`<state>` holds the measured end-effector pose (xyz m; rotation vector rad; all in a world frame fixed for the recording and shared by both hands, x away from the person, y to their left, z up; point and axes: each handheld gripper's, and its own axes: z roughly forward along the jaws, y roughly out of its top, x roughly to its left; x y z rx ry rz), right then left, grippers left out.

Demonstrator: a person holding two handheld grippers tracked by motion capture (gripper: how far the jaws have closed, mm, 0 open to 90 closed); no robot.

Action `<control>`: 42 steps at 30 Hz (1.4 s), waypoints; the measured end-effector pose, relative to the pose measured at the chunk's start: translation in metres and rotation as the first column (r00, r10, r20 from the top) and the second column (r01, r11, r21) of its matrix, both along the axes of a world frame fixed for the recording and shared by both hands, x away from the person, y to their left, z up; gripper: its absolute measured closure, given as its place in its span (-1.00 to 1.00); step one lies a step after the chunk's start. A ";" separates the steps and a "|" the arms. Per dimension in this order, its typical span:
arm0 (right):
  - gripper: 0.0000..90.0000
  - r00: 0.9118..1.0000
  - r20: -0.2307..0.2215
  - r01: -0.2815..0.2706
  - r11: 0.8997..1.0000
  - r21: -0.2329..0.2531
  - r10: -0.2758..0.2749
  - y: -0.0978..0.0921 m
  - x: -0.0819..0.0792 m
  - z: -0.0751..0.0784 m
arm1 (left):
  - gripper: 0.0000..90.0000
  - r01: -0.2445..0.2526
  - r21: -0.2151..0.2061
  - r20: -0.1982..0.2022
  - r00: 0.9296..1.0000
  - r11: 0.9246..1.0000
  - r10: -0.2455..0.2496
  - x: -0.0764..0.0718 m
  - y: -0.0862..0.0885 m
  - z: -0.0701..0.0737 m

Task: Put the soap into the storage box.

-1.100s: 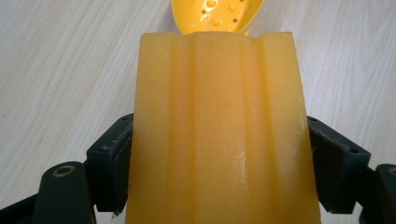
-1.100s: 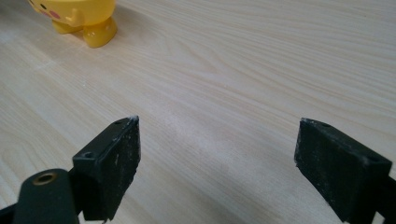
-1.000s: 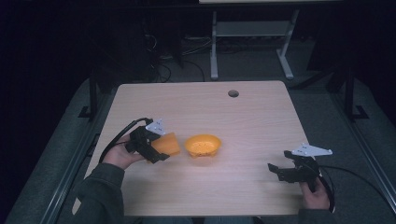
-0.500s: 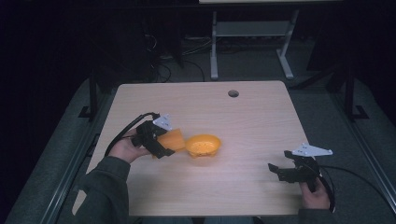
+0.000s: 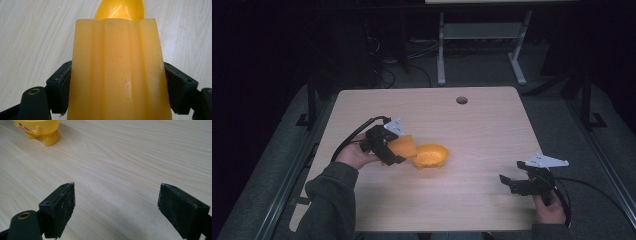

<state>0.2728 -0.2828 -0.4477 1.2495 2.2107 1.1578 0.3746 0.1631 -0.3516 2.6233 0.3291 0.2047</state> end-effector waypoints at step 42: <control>-0.69 1.000 -0.004 -0.016 1.000 -0.010 0.015 0.001 0.000 0.000 | -0.54 0.103 -0.017 -0.014 0.995 0.995 -0.103 0.020 -0.059 -0.001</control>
